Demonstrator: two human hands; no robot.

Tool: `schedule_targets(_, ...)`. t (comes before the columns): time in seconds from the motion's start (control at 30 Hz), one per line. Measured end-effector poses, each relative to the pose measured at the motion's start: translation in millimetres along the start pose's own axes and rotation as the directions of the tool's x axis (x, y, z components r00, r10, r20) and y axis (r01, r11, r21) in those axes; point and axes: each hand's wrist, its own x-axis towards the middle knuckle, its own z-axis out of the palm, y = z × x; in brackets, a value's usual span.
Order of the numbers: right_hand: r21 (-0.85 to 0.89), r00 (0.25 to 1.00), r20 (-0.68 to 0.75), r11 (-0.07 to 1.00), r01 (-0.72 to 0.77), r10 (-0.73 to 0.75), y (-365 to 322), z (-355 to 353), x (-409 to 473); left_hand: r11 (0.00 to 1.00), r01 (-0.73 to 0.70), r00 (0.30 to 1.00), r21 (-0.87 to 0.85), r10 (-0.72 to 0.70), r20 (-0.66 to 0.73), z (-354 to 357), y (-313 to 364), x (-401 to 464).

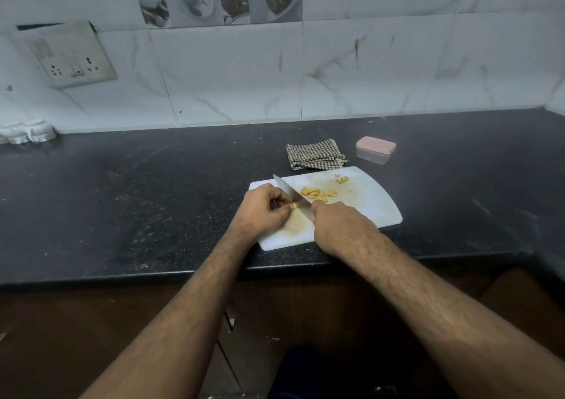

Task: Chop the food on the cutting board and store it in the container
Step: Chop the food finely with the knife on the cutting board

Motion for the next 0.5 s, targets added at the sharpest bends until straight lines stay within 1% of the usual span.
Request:
schedule_targets(0.2,-0.001,0.999,-0.03,1.0,0.026,-0.026,4.9,3.2,-7.4,1.0,0.017,1.0,-0.022,-0.017,-0.014,-0.5,2.4,-1.8)
schedule_targets(0.5,-0.032,1.0,0.015,0.999,0.011,-0.01,2.0,1.2,-4.9,0.999,0.033,0.999,-0.029,-0.034,-0.015,-1.0,2.4,-2.4)
